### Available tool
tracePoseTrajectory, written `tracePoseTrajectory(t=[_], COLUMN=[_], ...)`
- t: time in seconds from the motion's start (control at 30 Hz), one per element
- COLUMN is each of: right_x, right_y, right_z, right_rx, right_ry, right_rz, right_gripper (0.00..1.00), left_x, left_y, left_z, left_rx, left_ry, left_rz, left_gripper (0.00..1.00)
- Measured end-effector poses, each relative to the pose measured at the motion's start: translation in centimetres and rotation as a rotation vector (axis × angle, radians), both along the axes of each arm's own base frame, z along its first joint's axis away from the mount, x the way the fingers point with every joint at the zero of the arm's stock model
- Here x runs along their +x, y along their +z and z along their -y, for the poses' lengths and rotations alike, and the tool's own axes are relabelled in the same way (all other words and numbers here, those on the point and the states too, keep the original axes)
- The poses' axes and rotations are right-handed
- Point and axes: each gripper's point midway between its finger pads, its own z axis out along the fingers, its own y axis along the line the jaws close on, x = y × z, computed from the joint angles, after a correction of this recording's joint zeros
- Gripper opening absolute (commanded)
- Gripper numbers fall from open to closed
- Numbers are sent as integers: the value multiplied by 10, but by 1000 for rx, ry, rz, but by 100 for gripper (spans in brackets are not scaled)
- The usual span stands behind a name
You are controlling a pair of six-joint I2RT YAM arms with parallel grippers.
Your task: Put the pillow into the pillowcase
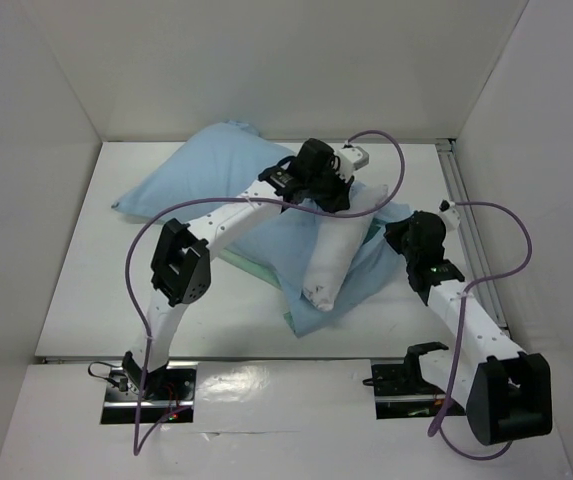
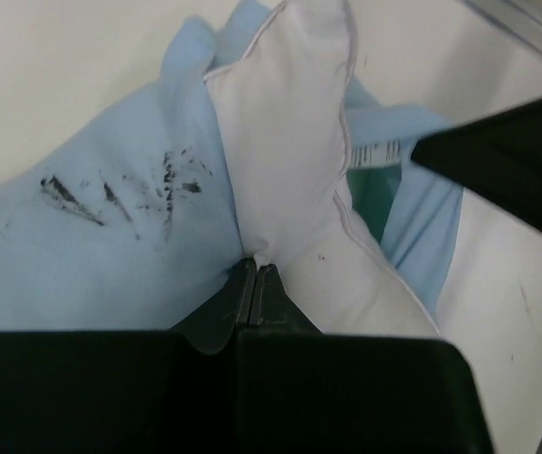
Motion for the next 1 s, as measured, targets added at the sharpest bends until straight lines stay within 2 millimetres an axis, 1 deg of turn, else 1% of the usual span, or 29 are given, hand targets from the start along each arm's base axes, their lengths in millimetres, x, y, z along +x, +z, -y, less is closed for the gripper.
tracePoseTrajectory(t=[0.1, 0.17, 0.23, 0.4, 0.5, 0.63, 0.87, 1.0], right_x=[7, 13, 21, 43, 53, 58, 64, 62], right_y=[-6, -3, 6, 33, 44, 57, 92, 98], right_z=[-2, -6, -10, -18, -22, -29, -43, -46], right_rx=[13, 22, 34, 60, 74, 100, 132, 138], right_ry=[15, 32, 51, 95, 119, 147, 235, 258], right_rz=[-27, -20, -3, 52, 85, 129, 235, 252], right_gripper=[0, 0, 0, 0, 0, 0, 0, 0], left_x=[-3, -6, -10, -12, -10, -9, -3, -1], left_y=[-8, -8, -6, -3, -1, -1, -3, -6], left_z=[-19, -25, -28, -28, -28, -27, -23, -22], left_rx=[16, 17, 15, 11, 11, 15, 10, 11], left_ry=[1, -2, -9, -37, -41, -52, -53, -52], left_rz=[-47, -57, -62, -48, -36, -20, -6, -6], left_gripper=[0, 0, 0, 0, 0, 0, 0, 0])
